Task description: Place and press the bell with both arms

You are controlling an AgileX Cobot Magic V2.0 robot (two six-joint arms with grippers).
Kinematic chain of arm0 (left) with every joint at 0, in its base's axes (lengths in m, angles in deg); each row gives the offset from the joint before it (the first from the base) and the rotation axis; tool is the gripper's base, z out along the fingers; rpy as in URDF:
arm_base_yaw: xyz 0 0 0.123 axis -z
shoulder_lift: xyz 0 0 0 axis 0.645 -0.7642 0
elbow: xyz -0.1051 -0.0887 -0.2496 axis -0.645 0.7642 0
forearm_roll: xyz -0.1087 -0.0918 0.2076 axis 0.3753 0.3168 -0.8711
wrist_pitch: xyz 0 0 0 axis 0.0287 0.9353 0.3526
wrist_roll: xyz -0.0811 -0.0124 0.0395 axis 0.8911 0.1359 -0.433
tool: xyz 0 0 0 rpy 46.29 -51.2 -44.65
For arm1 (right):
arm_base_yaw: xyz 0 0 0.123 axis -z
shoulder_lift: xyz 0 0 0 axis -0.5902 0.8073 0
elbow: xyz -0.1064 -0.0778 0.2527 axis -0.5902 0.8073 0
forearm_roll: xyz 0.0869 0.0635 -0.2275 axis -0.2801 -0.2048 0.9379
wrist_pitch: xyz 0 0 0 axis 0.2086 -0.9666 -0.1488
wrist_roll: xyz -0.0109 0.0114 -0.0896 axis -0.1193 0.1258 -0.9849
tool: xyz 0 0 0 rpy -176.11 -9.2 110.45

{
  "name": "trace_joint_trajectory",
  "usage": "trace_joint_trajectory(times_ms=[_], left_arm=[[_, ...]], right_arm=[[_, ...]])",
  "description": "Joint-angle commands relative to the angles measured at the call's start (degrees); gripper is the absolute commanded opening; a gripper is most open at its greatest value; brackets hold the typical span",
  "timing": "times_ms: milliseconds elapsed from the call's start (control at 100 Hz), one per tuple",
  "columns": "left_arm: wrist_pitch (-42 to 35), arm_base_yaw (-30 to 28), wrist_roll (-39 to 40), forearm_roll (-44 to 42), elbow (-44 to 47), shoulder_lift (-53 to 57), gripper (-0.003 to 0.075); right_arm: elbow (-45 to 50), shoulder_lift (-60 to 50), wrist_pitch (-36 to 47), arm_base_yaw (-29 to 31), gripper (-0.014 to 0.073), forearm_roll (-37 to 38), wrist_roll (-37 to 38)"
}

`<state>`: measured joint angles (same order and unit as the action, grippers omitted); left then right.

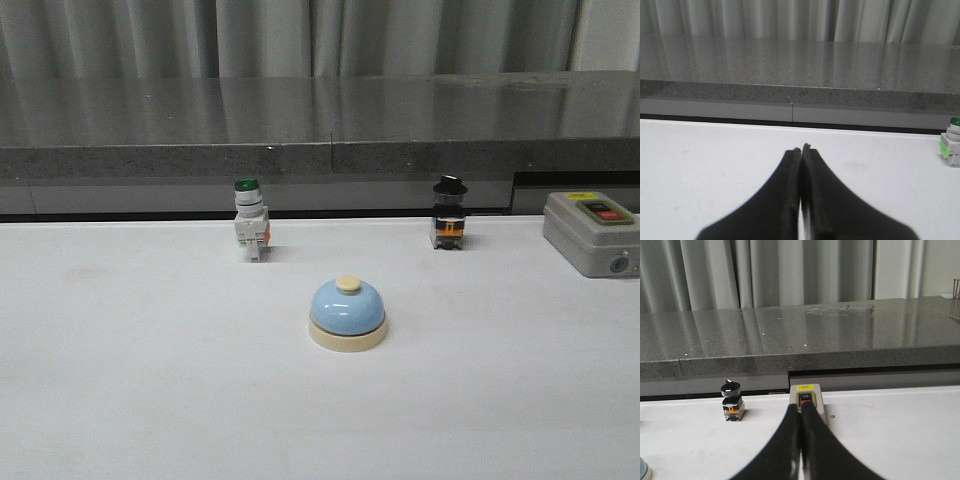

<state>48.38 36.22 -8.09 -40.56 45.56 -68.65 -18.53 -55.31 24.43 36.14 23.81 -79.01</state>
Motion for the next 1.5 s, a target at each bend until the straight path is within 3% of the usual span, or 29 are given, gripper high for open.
trace_joint_trajectory(times_ms=[0, 160, 370, 650, 950, 1220, 1490], left_arm=[[-4.33, -0.01, 0.6, 0.05, 2.39, 1.71, -0.002], [-4.33, -0.01, 0.6, 0.05, 2.39, 1.71, -0.002], [-4.33, -0.01, 0.6, 0.05, 2.39, 1.71, -0.002], [-4.33, -0.01, 0.6, 0.05, 2.39, 1.71, -0.002], [-4.33, -0.01, 0.6, 0.05, 2.39, 1.71, -0.002], [-4.33, -0.01, 0.6, 0.05, 2.39, 1.71, -0.002], [-4.33, -0.01, 0.6, 0.05, 2.39, 1.71, -0.002]], right_arm=[[-3.32, -0.49, 0.51, 0.33, -0.0069, 0.31, -0.23], [-9.74, 2.49, -10.96, 0.33, -0.0069, 0.28, -0.19], [-19.27, 13.02, -18.07, 0.33, -0.0069, 0.28, -0.19], [-32.68, 32.89, -27.1, 0.22, -0.0069, -0.11, -0.62], [-48.45, 54.77, -37.41, -0.63, -0.0069, -4.59, -8.12], [-60.14, 69.74, -38.52, -6.27, -0.0069, -12.81, -15.43], [-72.58, 82.86, -43.35, -16.04, -0.006, -13.01, -15.66]])
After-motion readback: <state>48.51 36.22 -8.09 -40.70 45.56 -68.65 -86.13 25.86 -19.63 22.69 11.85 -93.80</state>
